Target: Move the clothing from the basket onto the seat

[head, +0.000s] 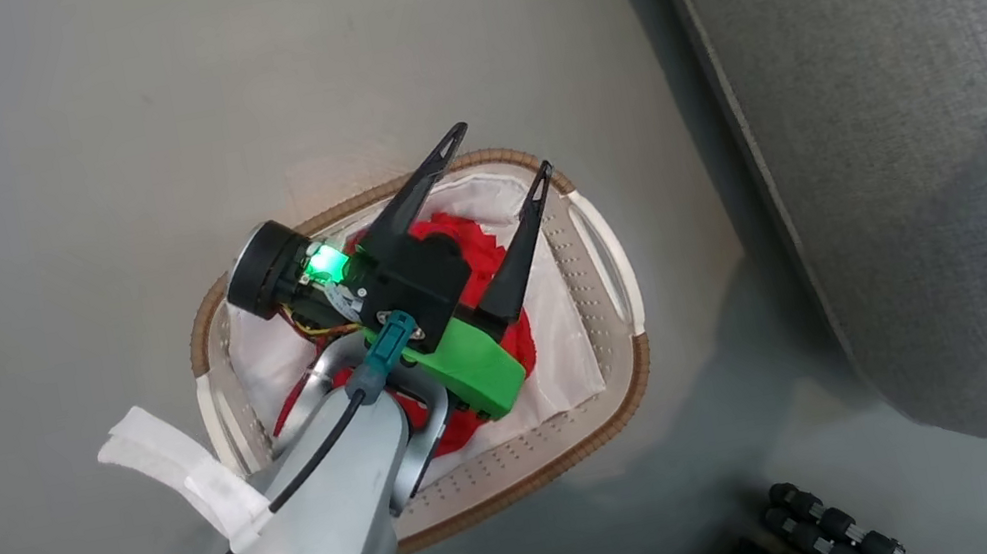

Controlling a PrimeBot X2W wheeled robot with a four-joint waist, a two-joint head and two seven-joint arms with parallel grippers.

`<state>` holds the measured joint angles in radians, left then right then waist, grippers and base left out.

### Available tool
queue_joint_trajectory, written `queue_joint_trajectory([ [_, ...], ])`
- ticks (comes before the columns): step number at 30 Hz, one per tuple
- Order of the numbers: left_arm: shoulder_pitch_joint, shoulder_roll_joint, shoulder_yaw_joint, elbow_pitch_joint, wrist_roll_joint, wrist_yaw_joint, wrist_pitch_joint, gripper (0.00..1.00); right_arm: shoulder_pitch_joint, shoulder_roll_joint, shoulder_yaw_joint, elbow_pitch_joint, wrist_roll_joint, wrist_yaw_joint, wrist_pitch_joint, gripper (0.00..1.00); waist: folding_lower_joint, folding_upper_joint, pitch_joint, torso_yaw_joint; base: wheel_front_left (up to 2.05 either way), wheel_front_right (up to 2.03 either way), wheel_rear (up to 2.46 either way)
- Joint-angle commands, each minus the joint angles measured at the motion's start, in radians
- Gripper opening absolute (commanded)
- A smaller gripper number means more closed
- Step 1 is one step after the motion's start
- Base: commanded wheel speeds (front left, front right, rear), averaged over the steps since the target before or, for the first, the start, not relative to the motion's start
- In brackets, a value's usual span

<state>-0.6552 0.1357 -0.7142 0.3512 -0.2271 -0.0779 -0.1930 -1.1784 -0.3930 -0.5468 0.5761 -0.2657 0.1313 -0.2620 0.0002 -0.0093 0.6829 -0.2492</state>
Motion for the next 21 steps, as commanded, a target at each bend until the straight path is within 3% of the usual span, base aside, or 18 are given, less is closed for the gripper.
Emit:
queue_joint_trajectory([
  [1, -0.022, 0.007, 0.000, -0.007, 0.008, 0.007, 0.003, 1.00, 0.026, 0.011, -0.014, 0.019, -0.001, -0.001, -0.005, 0.00, -0.0002, 0.0093, 0.070, 0.057, 0.00, 0.00, 0.00],
  [11, -0.010, 0.021, -0.001, -0.002, -0.004, 0.020, -0.004, 1.00, 0.155, 0.104, -0.055, 0.136, -0.061, -0.001, -0.005, 0.00, -0.0002, 0.0093, 0.091, 0.059, 0.00, 0.00, 0.00],
  [16, 0.004, 0.026, 0.002, 0.016, -0.018, 0.022, -0.012, 1.00, 0.205, 0.129, -0.027, 0.155, -0.084, -0.001, -0.005, 0.00, -0.0002, 0.0093, 0.071, 0.047, 0.00, 0.00, 0.00],
  [17, 0.008, 0.028, 0.003, 0.020, -0.019, 0.023, -0.013, 1.00, 0.215, 0.132, -0.020, 0.154, -0.087, -0.001, -0.005, 0.24, -0.0002, 0.0093, 0.066, 0.044, 0.00, 0.00, 0.00],
  [18, 0.013, 0.030, 0.005, 0.025, -0.024, 0.024, -0.015, 1.00, 0.226, 0.136, -0.013, 0.154, -0.088, -0.001, -0.004, 0.41, -0.0002, 0.0093, 0.057, 0.040, 0.00, 0.00, 0.00],
  [19, 0.018, 0.029, 0.006, 0.027, -0.029, 0.026, -0.017, 1.00, 0.235, 0.137, -0.006, 0.155, -0.089, -0.001, -0.005, 1.00, -0.0002, 0.0093, 0.051, 0.038, 0.00, 0.00, 0.00],
  [21, 0.023, 0.026, 0.013, 0.034, -0.041, 0.028, -0.022, 1.00, 0.256, 0.145, 0.017, 0.151, -0.077, -0.001, -0.005, 1.00, -0.0002, 0.0093, 0.029, 0.032, 0.00, 0.00, 0.00],
])
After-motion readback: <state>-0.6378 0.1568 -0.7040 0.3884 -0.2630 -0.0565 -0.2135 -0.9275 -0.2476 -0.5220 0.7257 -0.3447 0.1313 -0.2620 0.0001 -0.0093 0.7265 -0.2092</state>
